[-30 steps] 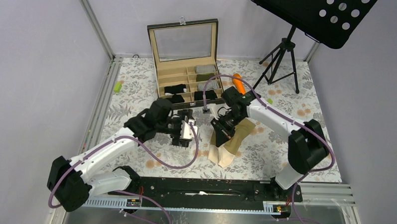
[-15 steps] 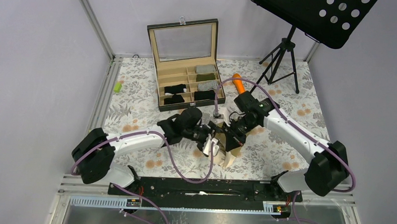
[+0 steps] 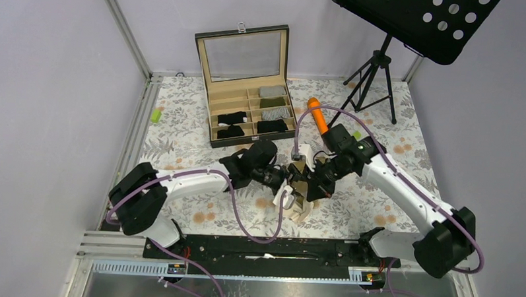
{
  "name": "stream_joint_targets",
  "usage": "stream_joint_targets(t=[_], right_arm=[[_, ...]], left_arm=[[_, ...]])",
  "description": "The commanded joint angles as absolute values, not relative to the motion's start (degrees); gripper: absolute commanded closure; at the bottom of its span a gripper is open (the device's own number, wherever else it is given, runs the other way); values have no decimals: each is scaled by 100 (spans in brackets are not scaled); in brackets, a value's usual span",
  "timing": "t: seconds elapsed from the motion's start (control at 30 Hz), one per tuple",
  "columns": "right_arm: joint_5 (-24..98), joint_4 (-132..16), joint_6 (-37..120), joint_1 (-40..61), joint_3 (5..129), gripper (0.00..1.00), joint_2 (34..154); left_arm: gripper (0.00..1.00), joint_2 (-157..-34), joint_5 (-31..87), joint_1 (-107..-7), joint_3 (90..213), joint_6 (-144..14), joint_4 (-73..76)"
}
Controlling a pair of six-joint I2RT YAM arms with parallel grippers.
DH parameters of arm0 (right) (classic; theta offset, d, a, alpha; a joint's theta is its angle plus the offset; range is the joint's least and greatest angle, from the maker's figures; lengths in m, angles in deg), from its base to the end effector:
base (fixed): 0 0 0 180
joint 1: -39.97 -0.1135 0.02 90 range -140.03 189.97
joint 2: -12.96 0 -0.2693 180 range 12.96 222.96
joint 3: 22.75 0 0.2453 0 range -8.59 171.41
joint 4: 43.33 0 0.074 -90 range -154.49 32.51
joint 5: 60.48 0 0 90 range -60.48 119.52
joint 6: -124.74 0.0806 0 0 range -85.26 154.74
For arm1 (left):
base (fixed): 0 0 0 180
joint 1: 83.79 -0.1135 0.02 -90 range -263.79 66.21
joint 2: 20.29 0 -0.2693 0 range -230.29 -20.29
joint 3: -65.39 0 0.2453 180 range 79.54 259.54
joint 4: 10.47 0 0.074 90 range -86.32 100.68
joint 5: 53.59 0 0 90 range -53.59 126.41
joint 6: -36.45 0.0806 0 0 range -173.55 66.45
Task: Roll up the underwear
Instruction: Flatten out the underwear at the corner of the board.
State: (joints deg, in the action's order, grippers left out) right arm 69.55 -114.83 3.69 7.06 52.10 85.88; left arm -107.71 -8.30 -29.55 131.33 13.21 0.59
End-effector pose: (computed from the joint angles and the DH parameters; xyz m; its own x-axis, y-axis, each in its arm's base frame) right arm 0.1678 0.1704 0.2520 -0.3622 -0.7048 -0.6099 -0.9237 0.1836 0.3363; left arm 0.1567 -0.3146 0.2221 0.7243 0.1116 -0.6804 0.6531 -0.4271 0.6253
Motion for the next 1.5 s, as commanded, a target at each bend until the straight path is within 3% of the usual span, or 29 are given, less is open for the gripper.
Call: stream_joint_targets(t=[0.0, 0.1, 0.37, 0.8, 1.17, 1.47], right_arm=[[6814, -11040, 457, 780, 5118, 100, 7869], [6885, -10663, 656, 780, 4787, 100, 7506], [6863, -10620, 718, 780, 4697, 100, 7623], [6667, -10398, 862, 780, 4639, 100, 7532], [6385, -10403, 816, 780, 4583, 100, 7434], [6419, -10351, 829, 782, 4617, 100, 7568]], left_arm=[[40, -10348, -904, -2921, 12758, 959, -768], [34, -10080, -544, -2900, 12067, 742, -1787], [28, -10295, -172, -2733, 12053, -37, -2678], [43, -10677, -951, -2735, 12581, 0, -1720], [38, -10554, -1202, -3107, 12911, 1107, -126], [40, -10968, -790, -2925, 13036, -183, -1416]])
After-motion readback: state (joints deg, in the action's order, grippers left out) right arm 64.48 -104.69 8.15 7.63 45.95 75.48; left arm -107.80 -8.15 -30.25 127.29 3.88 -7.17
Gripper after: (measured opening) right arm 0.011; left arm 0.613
